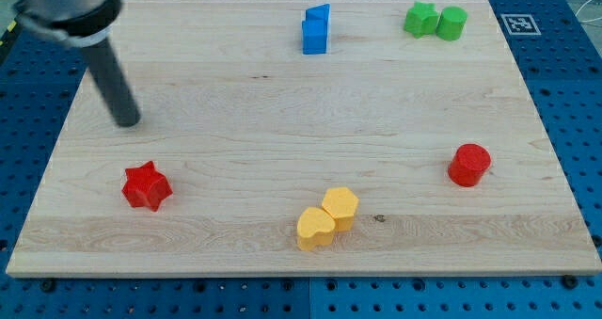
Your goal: Move the red star towards the center
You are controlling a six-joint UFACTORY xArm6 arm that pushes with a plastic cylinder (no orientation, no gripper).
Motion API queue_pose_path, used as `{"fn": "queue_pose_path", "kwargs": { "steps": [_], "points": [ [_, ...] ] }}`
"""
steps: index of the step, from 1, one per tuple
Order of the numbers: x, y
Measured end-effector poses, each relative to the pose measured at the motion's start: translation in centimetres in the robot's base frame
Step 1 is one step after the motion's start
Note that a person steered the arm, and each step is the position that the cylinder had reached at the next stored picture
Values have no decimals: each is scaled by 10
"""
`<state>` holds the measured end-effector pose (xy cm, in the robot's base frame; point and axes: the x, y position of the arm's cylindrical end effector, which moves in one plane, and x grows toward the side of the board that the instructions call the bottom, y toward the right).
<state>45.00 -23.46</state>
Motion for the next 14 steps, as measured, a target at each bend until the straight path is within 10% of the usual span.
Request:
{"fn": "queue_pose_path", "kwargs": {
  "steps": [3, 14],
  "points": [
    [108, 28],
    [17, 270]
  ]
}}
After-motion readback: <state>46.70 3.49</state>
